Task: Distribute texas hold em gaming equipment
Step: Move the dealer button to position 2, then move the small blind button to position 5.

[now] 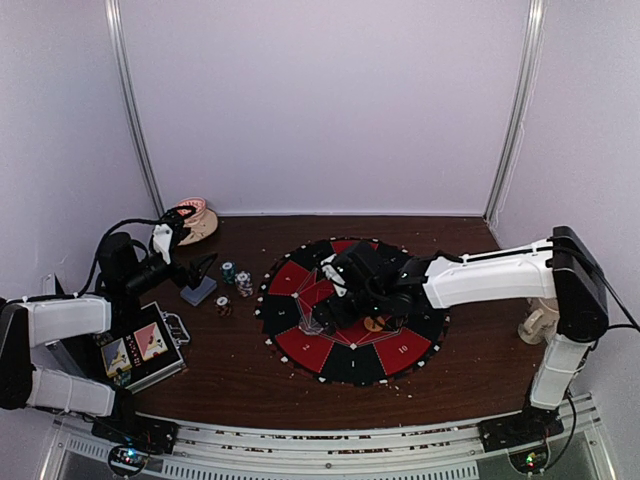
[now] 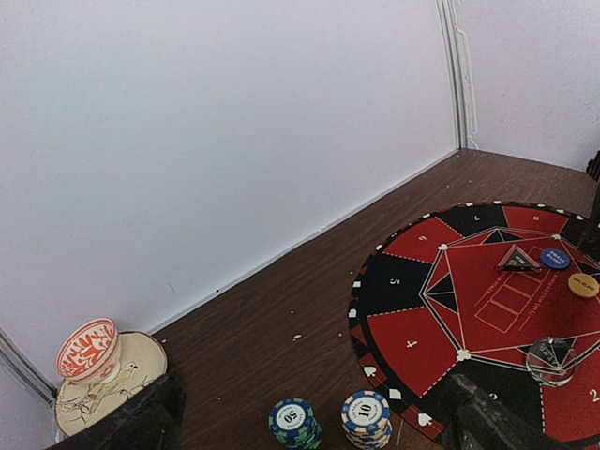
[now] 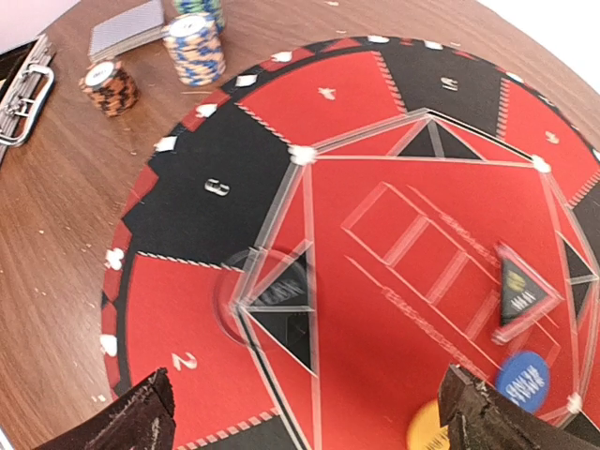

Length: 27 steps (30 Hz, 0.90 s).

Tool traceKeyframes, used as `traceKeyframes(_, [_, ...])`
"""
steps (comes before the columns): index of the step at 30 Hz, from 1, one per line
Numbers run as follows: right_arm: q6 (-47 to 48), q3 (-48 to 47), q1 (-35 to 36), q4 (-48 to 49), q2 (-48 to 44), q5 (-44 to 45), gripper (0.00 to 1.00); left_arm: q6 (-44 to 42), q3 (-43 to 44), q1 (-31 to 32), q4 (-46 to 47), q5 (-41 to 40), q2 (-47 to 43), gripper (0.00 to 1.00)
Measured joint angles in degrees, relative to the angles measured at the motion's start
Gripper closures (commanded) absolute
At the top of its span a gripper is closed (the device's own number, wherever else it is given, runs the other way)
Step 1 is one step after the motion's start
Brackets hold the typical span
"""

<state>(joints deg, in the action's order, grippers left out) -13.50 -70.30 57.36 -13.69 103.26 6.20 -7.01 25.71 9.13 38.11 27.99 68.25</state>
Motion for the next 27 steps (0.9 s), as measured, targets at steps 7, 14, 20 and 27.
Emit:
traceKeyframes(7, [0.09, 5.29, -1.36, -0.94, -2.84, 0.72, 0.04, 0.02, 0.00, 0.00, 0.00, -0.13, 0.00, 0.02])
traceKeyframes(14, [0.28, 4.85, -1.36, -2.16, -0.42, 0.72, 0.07, 0.00, -0.09, 0.00, 0.02, -0.17, -0.20, 0.02])
traceKeyframes(20, [0.04, 4.90, -1.25, -3.37, 1.01, 1.86, 0.08, -0.02, -0.13, 0.00, 0.00, -0.15, -0.22, 0.02])
traceKeyframes(27, [-1.90, 7.17, -1.62, -2.80, 1.01, 2.58, 0.08, -0.11, -0.13, 0.00, 0.00, -0.15, -0.22, 0.02])
